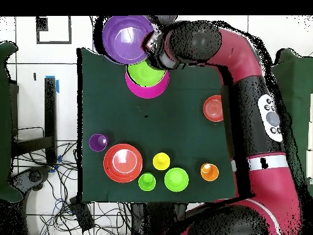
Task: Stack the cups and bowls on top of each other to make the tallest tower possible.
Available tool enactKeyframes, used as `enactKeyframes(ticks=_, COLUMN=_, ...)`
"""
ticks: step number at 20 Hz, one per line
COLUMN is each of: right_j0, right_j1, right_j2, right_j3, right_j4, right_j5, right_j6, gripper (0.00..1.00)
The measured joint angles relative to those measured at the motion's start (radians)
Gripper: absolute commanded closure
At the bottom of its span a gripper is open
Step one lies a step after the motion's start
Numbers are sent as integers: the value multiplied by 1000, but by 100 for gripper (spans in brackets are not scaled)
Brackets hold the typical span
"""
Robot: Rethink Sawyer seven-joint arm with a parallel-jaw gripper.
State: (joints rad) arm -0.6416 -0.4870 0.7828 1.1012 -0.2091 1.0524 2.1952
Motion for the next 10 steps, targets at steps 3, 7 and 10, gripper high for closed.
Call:
enactKeyframes(ticks=3, right_j0=-4, right_j1=7, right_j2=5, right_j3=-2, right_j4=0, right_j5=0, right_j6=0, gripper=100)
enactKeyframes(ticks=7, right_j0=-16, right_j1=24, right_j2=19, right_j3=-3, right_j4=0, right_j5=0, right_j6=-1, gripper=100)
enactKeyframes(ticks=10, right_j0=-26, right_j1=36, right_j2=31, right_j3=-3, right_j4=-3, right_j5=0, right_j6=-11, gripper=100)
